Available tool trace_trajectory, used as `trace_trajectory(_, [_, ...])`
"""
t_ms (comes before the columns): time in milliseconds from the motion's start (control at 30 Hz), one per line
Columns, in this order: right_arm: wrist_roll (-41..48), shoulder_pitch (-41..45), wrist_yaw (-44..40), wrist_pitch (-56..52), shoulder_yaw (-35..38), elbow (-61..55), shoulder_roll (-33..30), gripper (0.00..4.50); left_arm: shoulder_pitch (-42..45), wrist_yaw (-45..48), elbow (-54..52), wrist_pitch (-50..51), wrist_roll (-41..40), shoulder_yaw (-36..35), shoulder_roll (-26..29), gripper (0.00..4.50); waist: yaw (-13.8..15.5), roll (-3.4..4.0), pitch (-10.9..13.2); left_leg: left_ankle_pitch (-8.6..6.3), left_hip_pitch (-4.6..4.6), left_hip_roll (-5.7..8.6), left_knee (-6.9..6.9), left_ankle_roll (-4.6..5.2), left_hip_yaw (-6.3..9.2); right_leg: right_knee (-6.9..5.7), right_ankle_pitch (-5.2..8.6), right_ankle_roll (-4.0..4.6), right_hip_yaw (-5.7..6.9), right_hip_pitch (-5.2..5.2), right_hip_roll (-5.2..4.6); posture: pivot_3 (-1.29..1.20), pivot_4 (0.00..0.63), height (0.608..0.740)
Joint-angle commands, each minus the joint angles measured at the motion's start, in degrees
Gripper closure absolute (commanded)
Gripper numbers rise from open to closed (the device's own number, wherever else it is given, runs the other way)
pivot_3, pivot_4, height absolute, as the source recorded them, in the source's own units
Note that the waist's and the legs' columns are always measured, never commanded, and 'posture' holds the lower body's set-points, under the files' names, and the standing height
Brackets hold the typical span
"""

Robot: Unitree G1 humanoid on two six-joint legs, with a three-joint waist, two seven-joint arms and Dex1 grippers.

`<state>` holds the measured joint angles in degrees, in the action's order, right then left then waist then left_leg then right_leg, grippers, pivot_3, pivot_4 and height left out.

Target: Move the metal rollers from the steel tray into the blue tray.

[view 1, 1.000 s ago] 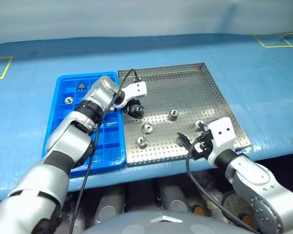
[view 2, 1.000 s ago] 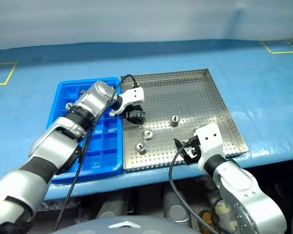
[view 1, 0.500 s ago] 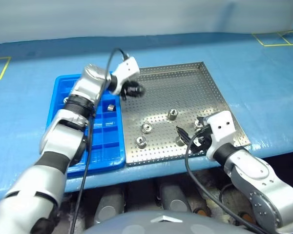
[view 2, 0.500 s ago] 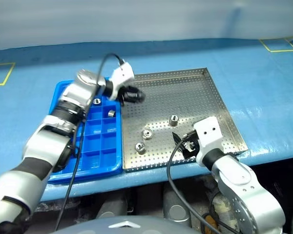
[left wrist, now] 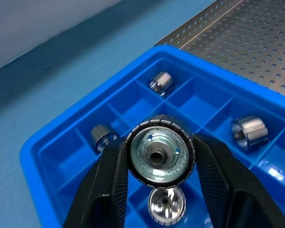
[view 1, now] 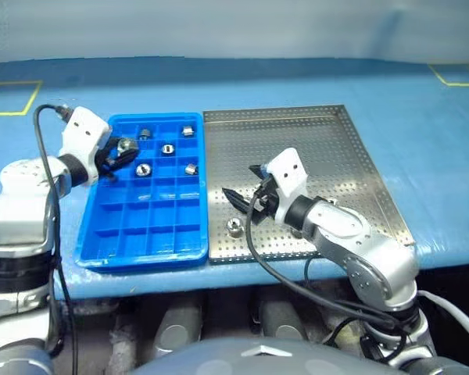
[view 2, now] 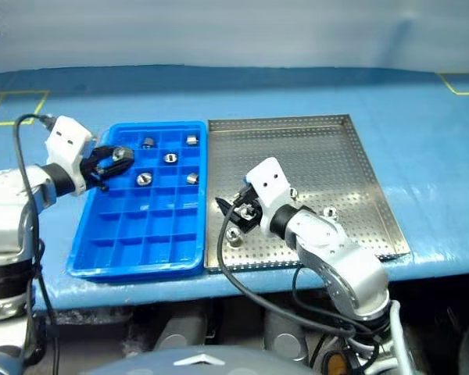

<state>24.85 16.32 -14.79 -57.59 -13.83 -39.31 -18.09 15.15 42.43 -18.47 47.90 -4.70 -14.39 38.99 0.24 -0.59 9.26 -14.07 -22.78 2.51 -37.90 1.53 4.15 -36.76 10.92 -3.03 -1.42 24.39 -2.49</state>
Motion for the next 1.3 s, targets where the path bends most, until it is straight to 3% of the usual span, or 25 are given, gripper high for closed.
trace_trajectory(33, [-0.6,2.4,-2.2,3.2,-2.0,2.3,0.8,0.3,-3.4,-5.9,-5.4,2.7,1.6,-1.8,-0.3,2.68,1.6,-0.04,0.0,0.03,0.02,0.0,0.0,-0.05,0.07,-0.01,0.01,0.02,0.05,-0.04,0.01,0.22,0.15,0.74])
trace_trajectory(167, [-0.9,2.7,-3.6,4.2,-3.0,3.3,0.9,0.3,-6.6,-9.3,-5.8,2.5,2.7,0.9,-0.3,2.68,3.8,-0.06,0.0,0.14,0.05,-0.01,0.0,-0.23,0.4,-0.03,0.14,0.04,0.39,0.04,0.04,0.22,0.15,0.74])
trace_trajectory(433, [-1.1,0.5,-2.9,3.6,-2.1,2.0,1.0,0.3,-4.5,-12.4,-2.4,-0.2,1.9,5.7,-2.3,2.68,4.6,-0.06,0.0,0.2,0.05,-0.02,0.12,-0.34,0.4,-0.08,0.24,0.45,0.4,0.02,0.03,0.17,0.15,0.74])
trace_trajectory(700, [-1.2,-2.8,-0.4,2.5,0.0,-1.2,1.1,0.3,-2.7,-13.4,1.9,3.1,6.5,13.5,3.3,2.68,2.4,-0.07,0.0,0.23,-0.02,-0.05,0.36,-0.4,0.36,-0.09,0.17,0.47,0.38,0.06,0.05,0.1,0.15,0.74])
trace_trajectory(1000, [-0.9,-5.4,1.1,1.8,1.4,-3.2,1.0,0.3,-3.6,-13.5,-0.3,7.2,6.9,12.5,6.5,2.68,0.2,-0.06,0.0,0.31,0.1,-0.15,0.53,-0.53,0.39,-0.15,0.33,0.29,0.39,0.07,0.06,0.07,0.15,0.74])
trace_trajectory(1233, [-1.1,-5.7,1.9,1.9,1.9,-3.4,1.2,0.3,-4.0,-8.5,-2.9,9.6,6.1,16.3,12.5,2.68,-0.7,-0.06,0.0,0.31,0.08,-0.13,0.55,-0.52,0.38,-0.11,0.34,0.29,0.39,0.08,0.08,0.06,0.15,0.74])
trace_trajectory(1267, [-1.1,-5.8,2.0,1.9,2.1,-3.5,1.2,0.3,-3.5,-8.3,-2.9,9.4,6.1,16.6,12.7,1.96,-0.8,-0.06,0.0,0.31,0.08,-0.12,0.58,-0.52,0.37,-0.09,0.33,0.29,0.39,0.08,0.07,0.06,0.15,0.74])
trace_trajectory(1300, [-1.1,-5.9,2.1,1.9,2.2,-3.6,1.2,0.3,-2.8,-8.4,-2.8,9.1,6.1,16.8,12.5,1.7,-0.8,-0.07,0.0,0.3,0.08,-0.12,0.59,-0.52,0.37,-0.09,0.33,0.29,0.38,0.09,0.06,0.05,0.15,0.74])
